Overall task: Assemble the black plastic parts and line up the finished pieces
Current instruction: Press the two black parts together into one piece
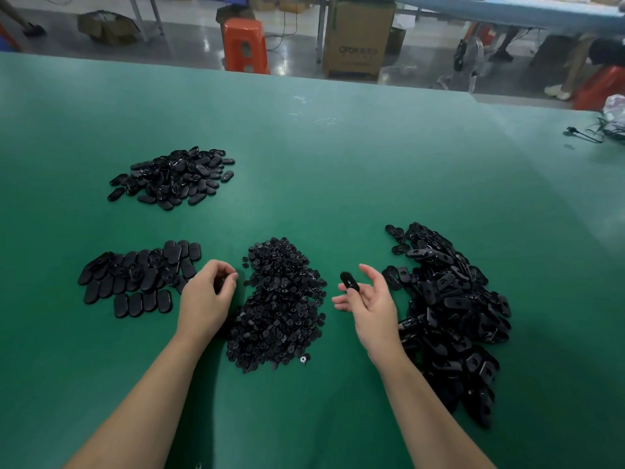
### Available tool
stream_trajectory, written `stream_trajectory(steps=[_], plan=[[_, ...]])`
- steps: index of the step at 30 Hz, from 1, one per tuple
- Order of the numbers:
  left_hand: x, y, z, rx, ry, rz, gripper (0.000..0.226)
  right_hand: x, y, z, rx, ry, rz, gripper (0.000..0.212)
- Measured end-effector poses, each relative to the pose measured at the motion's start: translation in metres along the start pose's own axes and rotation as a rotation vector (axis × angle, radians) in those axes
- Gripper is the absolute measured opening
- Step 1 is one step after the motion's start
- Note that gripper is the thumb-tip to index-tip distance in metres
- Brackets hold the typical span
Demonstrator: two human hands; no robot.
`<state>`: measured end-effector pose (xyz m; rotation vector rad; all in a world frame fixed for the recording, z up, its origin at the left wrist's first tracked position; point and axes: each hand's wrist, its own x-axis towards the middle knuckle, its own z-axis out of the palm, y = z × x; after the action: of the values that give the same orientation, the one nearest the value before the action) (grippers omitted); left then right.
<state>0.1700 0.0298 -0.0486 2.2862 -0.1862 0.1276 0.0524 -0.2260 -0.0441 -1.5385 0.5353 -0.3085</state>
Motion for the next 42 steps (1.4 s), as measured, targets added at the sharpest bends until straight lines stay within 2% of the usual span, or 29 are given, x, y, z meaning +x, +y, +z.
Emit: stream_trajectory(steps=[5, 10, 14, 21, 25, 33, 38, 42], plan=[[-0.001, 0.000, -0.002, 0.007, -0.031, 0.021, 0.015, 0.004, -0.003, 0.000, 0.041, 0.002, 0.065, 0.018], [-0.003, 0.000, -0.004, -0.030, -0.032, -0.005, 0.016, -0.006, 0.000, 0.006, 0.012, 0.119, 0.007, 0.018], [-0.004, 0.002, -0.005, -0.120, -0.043, -0.042, 0.027, -0.014, 0.006, 0.012, -0.065, 0.186, -0.045, 0.019], [0.002, 0.015, -0.007, -0.172, -0.055, -0.100, 0.023, -0.014, 0.009, 0.016, -0.192, 0.145, -0.049, 0.028], [-0.001, 0.044, -0.001, -0.165, 0.001, -0.028, 0.018, -0.014, 0.007, 0.016, -0.223, 0.135, -0.049, 0.026], [-0.026, 0.119, 0.052, -0.308, -0.330, -0.027, 0.017, -0.013, 0.009, 0.015, -0.285, 0.164, -0.084, 0.025], [-0.033, 0.132, 0.071, -0.224, -0.343, -0.121, 0.006, -0.014, 0.008, 0.013, -0.306, 0.149, -0.096, 0.027], [-0.034, 0.139, 0.076, -0.163, -0.311, -0.100, 0.010, -0.014, 0.006, 0.013, -0.325, 0.148, -0.110, 0.029]])
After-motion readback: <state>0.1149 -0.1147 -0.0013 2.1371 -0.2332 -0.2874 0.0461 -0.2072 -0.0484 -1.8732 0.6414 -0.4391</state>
